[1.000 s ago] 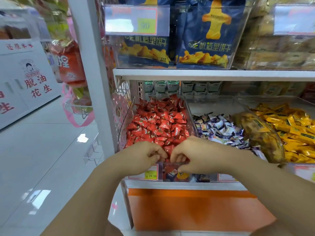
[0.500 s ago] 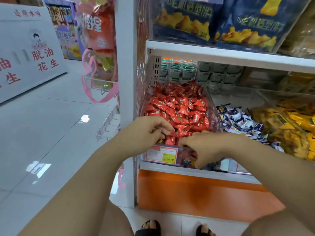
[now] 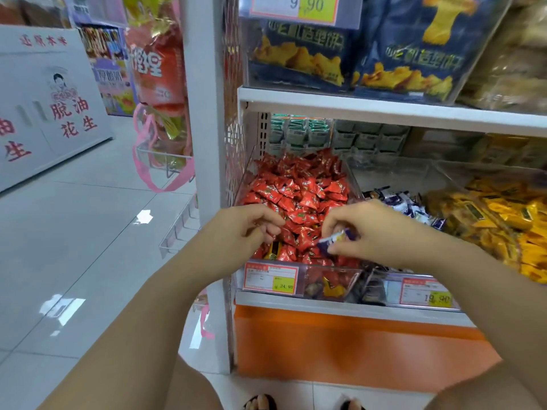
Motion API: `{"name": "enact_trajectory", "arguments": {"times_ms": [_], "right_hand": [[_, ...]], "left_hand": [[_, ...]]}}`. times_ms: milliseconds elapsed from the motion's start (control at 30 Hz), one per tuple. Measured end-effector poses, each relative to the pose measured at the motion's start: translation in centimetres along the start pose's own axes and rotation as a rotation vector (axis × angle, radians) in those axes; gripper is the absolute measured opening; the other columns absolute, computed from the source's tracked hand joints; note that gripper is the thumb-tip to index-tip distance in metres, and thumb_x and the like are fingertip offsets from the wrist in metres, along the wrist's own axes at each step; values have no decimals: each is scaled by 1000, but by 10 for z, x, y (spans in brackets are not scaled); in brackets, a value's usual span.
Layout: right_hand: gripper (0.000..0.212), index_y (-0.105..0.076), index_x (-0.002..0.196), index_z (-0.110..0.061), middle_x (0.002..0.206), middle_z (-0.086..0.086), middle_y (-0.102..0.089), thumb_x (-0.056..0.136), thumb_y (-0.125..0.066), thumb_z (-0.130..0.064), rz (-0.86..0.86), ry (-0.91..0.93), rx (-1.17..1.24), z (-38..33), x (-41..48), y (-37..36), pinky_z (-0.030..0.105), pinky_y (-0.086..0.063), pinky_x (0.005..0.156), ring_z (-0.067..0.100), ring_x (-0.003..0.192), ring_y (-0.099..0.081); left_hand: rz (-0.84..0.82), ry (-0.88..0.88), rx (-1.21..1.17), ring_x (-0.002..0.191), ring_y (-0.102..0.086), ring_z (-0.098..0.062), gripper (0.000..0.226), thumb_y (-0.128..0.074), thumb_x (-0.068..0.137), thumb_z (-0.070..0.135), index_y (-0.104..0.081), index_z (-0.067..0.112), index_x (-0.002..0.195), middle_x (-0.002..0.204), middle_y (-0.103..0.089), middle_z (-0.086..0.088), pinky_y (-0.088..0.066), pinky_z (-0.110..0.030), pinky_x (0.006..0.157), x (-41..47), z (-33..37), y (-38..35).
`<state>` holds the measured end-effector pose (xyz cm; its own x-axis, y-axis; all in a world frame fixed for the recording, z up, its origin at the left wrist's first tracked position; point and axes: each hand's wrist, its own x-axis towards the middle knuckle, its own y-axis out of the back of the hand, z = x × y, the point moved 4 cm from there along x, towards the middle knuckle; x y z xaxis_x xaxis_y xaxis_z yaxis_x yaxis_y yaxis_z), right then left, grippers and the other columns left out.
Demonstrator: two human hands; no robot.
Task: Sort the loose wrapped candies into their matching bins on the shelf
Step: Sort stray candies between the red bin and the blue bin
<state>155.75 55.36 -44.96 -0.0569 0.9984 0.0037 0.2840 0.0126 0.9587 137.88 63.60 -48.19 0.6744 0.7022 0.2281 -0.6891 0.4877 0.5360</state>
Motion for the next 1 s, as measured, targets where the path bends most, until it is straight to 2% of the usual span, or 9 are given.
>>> {"name": "enact_trajectory", "arguments": {"times_ms": [133,200,333,433,500,600,733,833,1000], "right_hand": [[8,-61,88,-24,72,-17,-58,84,-66,-19,515,-142,59,34,-19,36,14,-37,51,9,60,-55],[10,-61,95,-23,81,-16,-60,86,-65,-22,633,-288,49,57,-28,42,22,-39,58,12,63,-57],[25,-65,111,-21,110,-4,-66,86,-65,-24,545,-299,26,60,-29,33,27,-42,91,12,100,-56],[21,-67,108,-23,100,-11,-65,87,-64,-21,473,-100,47,22,-19,25,6,-37,80,-1,87,-55],[20,-68,107,-26,96,-16,-64,89,-61,-21,303,22,79,-6,-8,9,1,-38,74,-5,85,-56],[23,-67,111,-27,107,-14,-66,93,-55,-18,75,170,54,-38,13,-18,6,-39,84,-5,93,-57],[34,-61,121,-25,124,-9,-57,90,-59,-14,9,277,-26,-56,45,-38,29,-37,103,9,116,-48],[41,-56,125,-27,125,-7,-52,85,-64,-18,-84,271,-148,-54,60,-45,36,-39,99,13,114,-48],[57,-44,129,-27,113,-8,-45,79,-73,-25,-151,168,-237,-34,67,-43,26,-41,82,8,91,-47]], "left_hand": [[73,-10,39,82,-65,1,41,-44,93,-4,-64,32,93,90,-69,9,-47,-10,68,0,3,2],[106,-7,35,80,-66,1,40,-44,93,-4,-64,30,93,88,-70,9,-49,-10,66,-3,5,4],[157,-2,60,80,-64,5,39,-49,93,-1,-63,35,89,84,-69,13,-49,-9,72,-13,4,9],[195,0,70,85,-62,8,38,-51,93,1,-64,36,90,88,-69,15,-44,-4,73,-23,0,13],[209,16,89,88,-59,13,31,-52,93,3,-67,31,95,93,-69,15,-40,1,72,-30,-4,16],[223,29,147,90,-57,15,27,-53,94,7,-69,28,101,94,-68,18,-40,2,74,-34,-10,20],[230,29,162,90,-56,15,27,-53,92,5,-68,27,99,88,-67,18,-38,2,72,-34,-13,22],[227,27,164,89,-57,12,29,-52,92,4,-68,27,97,85,-66,20,-41,-1,73,-33,-15,22],[206,34,192,85,-60,8,35,-51,93,9,-58,43,92,87,-64,23,-46,-7,74,-32,-15,22]]}}
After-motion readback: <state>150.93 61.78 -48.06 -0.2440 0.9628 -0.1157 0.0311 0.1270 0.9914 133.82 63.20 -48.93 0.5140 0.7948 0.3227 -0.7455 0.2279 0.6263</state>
